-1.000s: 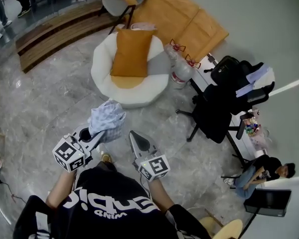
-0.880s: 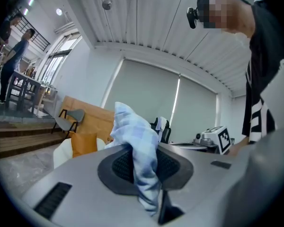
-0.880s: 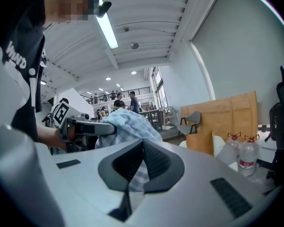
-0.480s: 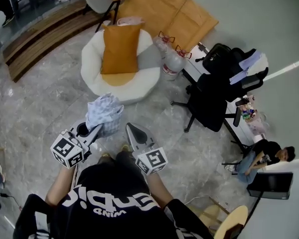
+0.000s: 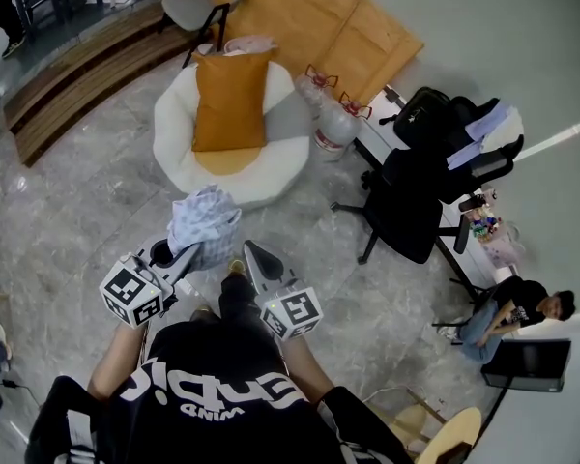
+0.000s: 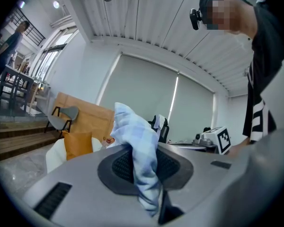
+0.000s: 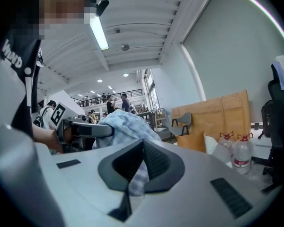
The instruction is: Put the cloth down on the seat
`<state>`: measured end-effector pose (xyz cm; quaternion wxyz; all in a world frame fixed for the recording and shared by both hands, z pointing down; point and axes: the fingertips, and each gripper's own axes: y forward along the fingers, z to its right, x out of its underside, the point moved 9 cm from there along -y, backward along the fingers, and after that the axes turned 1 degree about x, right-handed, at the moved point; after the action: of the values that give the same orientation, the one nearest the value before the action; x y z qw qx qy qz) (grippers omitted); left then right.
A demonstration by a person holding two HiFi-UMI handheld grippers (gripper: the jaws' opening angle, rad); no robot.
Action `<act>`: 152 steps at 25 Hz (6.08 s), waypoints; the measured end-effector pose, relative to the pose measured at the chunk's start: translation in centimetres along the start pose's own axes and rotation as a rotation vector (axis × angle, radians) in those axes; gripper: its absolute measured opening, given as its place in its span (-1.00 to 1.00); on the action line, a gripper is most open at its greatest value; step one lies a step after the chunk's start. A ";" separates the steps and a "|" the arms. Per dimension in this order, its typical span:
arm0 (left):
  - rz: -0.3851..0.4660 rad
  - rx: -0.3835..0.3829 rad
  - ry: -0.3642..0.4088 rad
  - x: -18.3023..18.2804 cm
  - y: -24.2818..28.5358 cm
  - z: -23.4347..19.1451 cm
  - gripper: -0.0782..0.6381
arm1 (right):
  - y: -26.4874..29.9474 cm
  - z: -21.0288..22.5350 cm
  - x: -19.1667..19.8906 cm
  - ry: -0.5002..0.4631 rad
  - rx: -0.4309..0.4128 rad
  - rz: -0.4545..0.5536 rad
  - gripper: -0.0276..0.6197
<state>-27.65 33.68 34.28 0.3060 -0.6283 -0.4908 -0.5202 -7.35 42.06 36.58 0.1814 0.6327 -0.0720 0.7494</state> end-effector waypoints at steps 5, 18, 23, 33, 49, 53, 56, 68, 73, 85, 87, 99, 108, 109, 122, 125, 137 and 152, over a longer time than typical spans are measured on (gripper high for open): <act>-0.009 -0.010 -0.002 -0.8 3.0 -1.3 -0.58 | 1.6 3.2 -0.8 -0.009 -0.012 -0.006 -0.85; -0.025 -0.034 0.000 -2.7 12.7 -6.1 -0.58 | 6.3 14.3 -1.9 -0.001 -0.027 -0.023 -0.86; -0.015 -0.067 -0.016 -3.9 16.5 -7.6 -0.58 | 7.8 18.5 -2.8 0.012 -0.051 -0.032 -0.85; 0.007 -0.145 -0.039 -6.2 19.1 -8.3 -0.58 | 10.4 22.5 -3.6 0.027 -0.131 -0.045 -0.86; 0.014 -0.137 -0.060 -9.2 23.7 -15.5 -0.58 | 17.9 27.0 -6.0 0.037 -0.144 -0.062 -0.85; -0.003 -0.127 -0.088 -11.1 25.2 -19.6 -0.58 | 21.9 28.3 -7.9 0.050 -0.138 -0.078 -0.85; -0.001 -0.116 -0.085 -9.6 25.7 -21.4 -0.58 | 23.6 28.7 -6.7 0.036 -0.137 -0.081 -0.85; -0.068 -0.032 -0.121 -8.0 28.4 -33.3 -0.58 | 33.7 30.4 -6.3 0.022 -0.058 -0.105 -0.85; -0.089 0.002 -0.135 -6.9 30.8 -36.3 -0.58 | 35.1 32.3 -4.6 0.052 -0.013 -0.135 -0.85; -0.158 0.024 -0.202 -3.7 37.6 -38.5 -0.58 | 37.3 38.8 -2.0 0.109 0.036 -0.139 -0.85; -0.167 0.024 -0.214 -2.2 38.6 -39.1 -0.58 | 37.6 39.8 -1.4 0.109 0.037 -0.149 -0.85; -0.239 -0.013 -0.263 7.2 44.5 -41.8 -0.58 | 37.7 44.6 7.4 0.146 0.023 -0.229 -0.85; -0.302 -0.046 -0.302 16.6 46.8 -44.0 -0.58 | 37.9 46.3 14.7 0.185 0.022 -0.280 -0.85; -0.308 -0.053 -0.304 17.8 46.9 -44.4 -0.58 | 37.8 46.4 15.6 0.195 0.023 -0.280 -0.85; -0.421 -0.046 -0.332 33.7 50.8 -47.7 -0.58 | 38.6 46.9 26.7 0.222 -0.019 -0.359 -0.85; -0.429 -0.040 -0.375 36.6 51.9 -48.0 -0.58 | 38.9 47.0 27.9 0.234 -0.009 -0.368 -0.85; -0.458 -0.013 -0.497 43.8 54.4 -50.3 -0.58 | 40.1 47.4 30.2 0.243 -0.013 -0.411 -0.85; -0.571 -0.200 -0.415 45.7 52.1 -54.5 -0.57 | 41.8 46.7 30.6 0.278 -0.026 -0.420 -0.85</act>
<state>0.74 -18.67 99.21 -0.0205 -0.5850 -0.6446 -0.4918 16.49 -6.82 80.33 0.3495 0.5223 0.0769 0.7740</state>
